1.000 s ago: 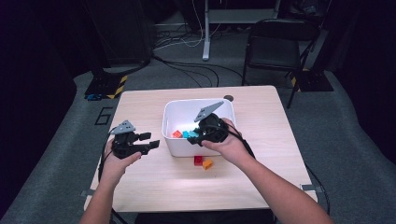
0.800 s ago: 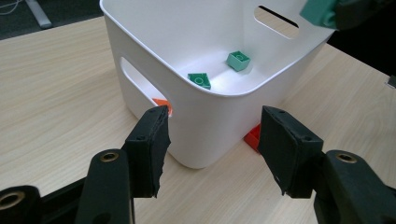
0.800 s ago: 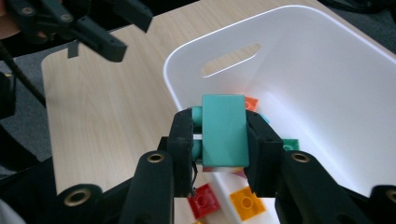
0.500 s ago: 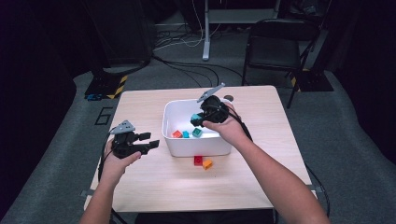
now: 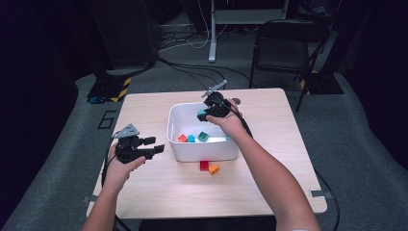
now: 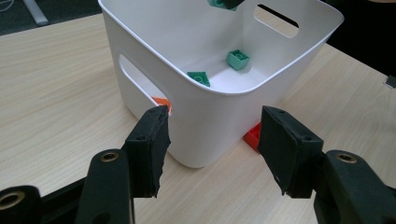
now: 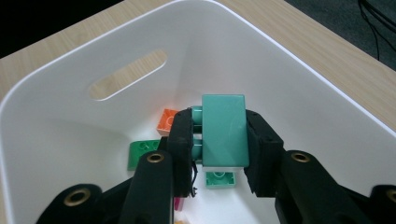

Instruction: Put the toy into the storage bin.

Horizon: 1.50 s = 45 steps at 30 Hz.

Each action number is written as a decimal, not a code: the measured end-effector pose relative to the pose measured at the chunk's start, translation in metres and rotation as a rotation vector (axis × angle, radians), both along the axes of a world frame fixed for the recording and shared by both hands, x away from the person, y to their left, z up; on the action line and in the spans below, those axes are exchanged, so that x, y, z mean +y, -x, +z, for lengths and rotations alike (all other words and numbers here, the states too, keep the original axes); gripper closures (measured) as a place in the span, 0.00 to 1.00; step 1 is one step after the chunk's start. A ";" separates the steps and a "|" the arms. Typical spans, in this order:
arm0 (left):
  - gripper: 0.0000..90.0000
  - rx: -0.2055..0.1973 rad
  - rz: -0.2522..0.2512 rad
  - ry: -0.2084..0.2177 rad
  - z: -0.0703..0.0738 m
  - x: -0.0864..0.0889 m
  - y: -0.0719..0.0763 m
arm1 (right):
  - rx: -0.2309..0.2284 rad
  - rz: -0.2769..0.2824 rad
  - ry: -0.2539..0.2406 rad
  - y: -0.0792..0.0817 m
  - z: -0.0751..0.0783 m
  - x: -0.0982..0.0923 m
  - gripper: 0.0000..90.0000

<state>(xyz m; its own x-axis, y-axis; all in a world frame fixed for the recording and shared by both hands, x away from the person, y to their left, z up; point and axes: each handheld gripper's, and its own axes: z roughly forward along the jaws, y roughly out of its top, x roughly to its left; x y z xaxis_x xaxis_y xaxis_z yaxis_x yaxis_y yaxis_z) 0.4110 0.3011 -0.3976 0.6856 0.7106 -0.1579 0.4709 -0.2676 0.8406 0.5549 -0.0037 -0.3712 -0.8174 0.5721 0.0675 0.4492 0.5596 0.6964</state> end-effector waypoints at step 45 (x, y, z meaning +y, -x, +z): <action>0.46 -0.011 0.030 0.014 0.003 0.008 0.000 | -0.110 0.118 -0.037 0.109 0.028 -0.018 0.61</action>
<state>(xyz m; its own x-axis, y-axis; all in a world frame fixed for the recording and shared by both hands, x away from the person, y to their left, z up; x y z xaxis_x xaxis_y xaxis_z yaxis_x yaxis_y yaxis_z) 0.4108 0.3091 -0.3951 0.6657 0.7286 -0.1609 0.4694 -0.2413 0.8494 0.4463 -0.0218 -0.3436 -0.8825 0.4702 -0.0064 0.3019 0.5769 0.7590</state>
